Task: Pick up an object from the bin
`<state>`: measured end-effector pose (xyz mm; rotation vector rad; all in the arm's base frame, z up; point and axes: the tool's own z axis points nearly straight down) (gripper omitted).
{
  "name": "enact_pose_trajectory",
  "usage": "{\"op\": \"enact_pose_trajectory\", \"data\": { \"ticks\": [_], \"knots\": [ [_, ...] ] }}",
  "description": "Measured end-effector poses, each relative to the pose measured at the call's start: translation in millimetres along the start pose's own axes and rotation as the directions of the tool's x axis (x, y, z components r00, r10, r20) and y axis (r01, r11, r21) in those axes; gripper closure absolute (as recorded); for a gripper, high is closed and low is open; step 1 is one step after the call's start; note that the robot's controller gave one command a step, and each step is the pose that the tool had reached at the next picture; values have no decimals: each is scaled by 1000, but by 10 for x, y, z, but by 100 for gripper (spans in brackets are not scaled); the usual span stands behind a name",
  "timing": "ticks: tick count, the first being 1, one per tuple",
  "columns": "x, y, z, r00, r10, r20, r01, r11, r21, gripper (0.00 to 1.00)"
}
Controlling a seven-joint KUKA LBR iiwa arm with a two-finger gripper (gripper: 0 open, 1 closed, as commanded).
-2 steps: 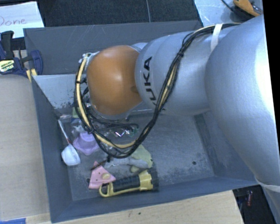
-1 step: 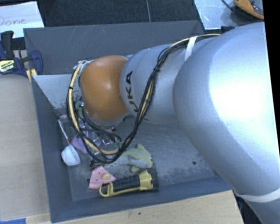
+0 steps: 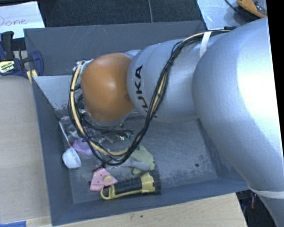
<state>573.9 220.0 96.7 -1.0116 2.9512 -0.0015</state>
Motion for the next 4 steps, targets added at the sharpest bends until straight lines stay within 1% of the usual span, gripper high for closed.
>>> {"op": "enact_pose_trajectory", "data": {
  "ticks": [1,2,3,4],
  "knots": [
    [-79,-174,235,947,322,9,-322,947,-4,100],
    [-79,-175,236,947,322,9,-322,947,-4,100],
    [-77,-270,-493,941,337,21,-337,941,-3,100],
    [-76,-246,-315,947,320,22,-320,947,-3,100]
  ]
}}
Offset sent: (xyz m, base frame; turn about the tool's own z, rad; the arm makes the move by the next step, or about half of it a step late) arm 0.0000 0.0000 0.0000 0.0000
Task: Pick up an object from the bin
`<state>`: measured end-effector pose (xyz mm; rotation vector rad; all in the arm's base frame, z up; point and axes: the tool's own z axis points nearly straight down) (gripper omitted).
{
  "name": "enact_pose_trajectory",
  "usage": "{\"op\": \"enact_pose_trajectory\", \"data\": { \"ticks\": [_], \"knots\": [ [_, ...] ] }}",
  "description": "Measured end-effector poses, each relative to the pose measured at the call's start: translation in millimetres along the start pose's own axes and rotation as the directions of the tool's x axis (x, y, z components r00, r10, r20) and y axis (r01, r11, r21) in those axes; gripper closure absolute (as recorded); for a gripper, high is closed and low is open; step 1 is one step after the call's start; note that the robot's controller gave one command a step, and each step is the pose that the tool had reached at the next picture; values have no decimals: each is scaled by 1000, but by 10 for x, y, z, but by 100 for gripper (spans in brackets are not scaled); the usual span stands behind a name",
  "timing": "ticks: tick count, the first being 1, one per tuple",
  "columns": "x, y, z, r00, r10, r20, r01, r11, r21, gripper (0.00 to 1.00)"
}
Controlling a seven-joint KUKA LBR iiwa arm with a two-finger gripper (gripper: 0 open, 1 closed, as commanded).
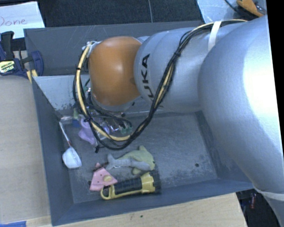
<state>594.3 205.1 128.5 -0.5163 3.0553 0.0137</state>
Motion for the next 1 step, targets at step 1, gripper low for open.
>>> {"op": "enact_pose_trajectory", "data": {
  "ticks": [1],
  "knots": [
    [255,-181,-738,1000,-27,-7,27,1000,-1,100]
  ]
}}
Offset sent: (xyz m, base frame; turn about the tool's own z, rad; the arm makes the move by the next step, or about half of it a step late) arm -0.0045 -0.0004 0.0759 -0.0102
